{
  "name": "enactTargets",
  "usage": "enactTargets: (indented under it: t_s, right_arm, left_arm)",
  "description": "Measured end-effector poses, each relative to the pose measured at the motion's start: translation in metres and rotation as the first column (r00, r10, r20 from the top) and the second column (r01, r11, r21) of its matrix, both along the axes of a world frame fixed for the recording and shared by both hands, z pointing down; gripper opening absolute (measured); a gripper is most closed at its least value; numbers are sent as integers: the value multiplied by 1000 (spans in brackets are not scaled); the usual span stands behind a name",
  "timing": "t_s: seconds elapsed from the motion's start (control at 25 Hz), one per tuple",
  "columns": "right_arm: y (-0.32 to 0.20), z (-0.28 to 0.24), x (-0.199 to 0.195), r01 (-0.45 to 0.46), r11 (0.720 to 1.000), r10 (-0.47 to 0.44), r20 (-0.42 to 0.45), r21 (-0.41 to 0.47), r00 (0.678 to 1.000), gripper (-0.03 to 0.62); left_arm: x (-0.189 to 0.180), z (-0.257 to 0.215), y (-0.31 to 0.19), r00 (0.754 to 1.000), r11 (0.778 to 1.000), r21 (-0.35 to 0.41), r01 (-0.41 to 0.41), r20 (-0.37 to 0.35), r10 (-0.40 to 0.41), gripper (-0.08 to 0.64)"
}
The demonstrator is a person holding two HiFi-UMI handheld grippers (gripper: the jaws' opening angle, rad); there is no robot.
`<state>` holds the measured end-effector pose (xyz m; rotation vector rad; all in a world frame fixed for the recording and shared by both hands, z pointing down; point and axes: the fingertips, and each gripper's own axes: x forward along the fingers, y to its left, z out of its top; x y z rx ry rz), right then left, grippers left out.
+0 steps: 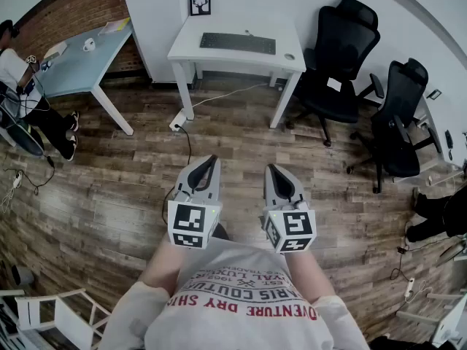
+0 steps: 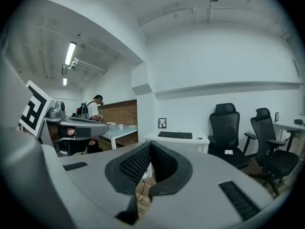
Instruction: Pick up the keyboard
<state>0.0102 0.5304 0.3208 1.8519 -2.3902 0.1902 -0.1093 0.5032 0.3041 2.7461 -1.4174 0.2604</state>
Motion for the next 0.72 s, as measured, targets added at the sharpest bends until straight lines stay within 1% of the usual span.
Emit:
enactTargets:
  t_s: [0.28, 0.44, 0.6, 0.72]
  right_arm:
    - [-6, 7, 7, 14, 1000, -14, 5, -13, 1000, 25]
    - [-12, 10, 8, 27, 999, -27, 24, -17, 999, 25]
    - [-22, 13, 10, 19, 1000, -18, 70, -21, 997, 25]
    - [-36, 21, 10, 11, 999, -8, 72, -36, 997, 25]
  left_arm:
    - [12, 6, -6, 1000, 1000, -18, -14, 0, 14, 26]
    - [14, 9, -13, 1000, 1000, -26, -10, 10, 10, 26]
    - [15, 12, -23, 1000, 999, -37, -13, 21, 14, 26]
    - [13, 19, -38, 999, 999, -44, -18, 29, 19, 26]
